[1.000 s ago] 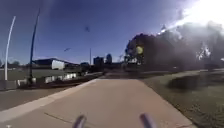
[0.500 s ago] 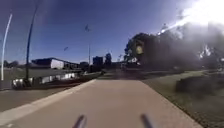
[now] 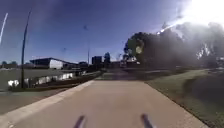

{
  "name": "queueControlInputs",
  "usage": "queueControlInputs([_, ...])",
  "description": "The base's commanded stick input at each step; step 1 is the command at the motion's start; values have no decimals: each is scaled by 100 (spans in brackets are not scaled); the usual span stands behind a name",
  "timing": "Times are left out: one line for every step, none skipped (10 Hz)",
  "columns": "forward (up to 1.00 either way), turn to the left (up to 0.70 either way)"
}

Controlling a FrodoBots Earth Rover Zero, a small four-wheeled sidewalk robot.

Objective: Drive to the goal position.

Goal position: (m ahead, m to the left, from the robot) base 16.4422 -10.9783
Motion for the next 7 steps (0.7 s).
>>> queueControlInputs([100,0])
queueControlInputs([100,0])
queueControlInputs([100,0])
queueControlInputs([100,-14])
queueControlInputs([100,-31])
queueControlInputs([100,-40])
queueControlInputs([100,-40])
